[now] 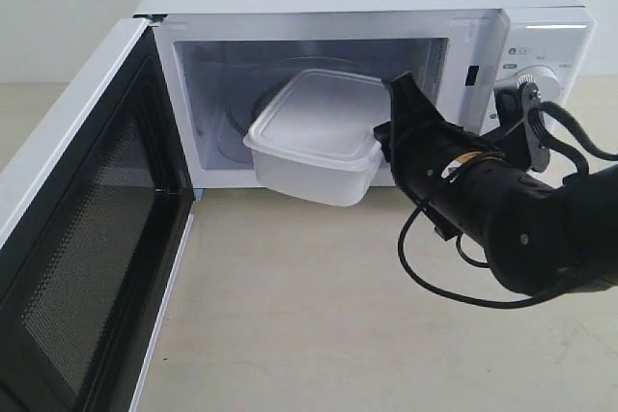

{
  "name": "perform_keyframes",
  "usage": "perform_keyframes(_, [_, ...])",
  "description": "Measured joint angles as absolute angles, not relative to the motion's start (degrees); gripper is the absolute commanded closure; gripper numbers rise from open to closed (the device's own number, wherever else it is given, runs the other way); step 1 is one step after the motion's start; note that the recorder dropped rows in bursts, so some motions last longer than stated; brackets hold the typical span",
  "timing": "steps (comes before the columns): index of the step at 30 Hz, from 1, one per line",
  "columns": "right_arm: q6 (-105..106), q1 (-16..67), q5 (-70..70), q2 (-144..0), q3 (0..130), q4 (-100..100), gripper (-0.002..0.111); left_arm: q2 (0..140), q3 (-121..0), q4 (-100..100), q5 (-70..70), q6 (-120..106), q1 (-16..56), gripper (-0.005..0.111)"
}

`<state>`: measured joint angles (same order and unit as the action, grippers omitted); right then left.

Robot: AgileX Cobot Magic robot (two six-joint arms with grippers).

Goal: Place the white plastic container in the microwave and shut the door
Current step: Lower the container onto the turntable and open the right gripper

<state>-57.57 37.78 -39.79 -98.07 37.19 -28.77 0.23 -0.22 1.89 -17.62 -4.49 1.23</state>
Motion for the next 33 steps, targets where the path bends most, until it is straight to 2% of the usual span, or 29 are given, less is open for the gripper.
perform_keyframes(10, [-56.1, 41.09, -41.95, -103.55, 44.25, -35.84, 0.108, 0.23, -0.22, 1.89, -17.62, -4.49, 1.23, 0.102])
perform_keyframes(33, [-41.7, 41.18, -44.42, -108.49, 50.92, -43.48, 0.108, 0.23, -0.22, 1.89, -17.62, -4.49, 1.23, 0.102])
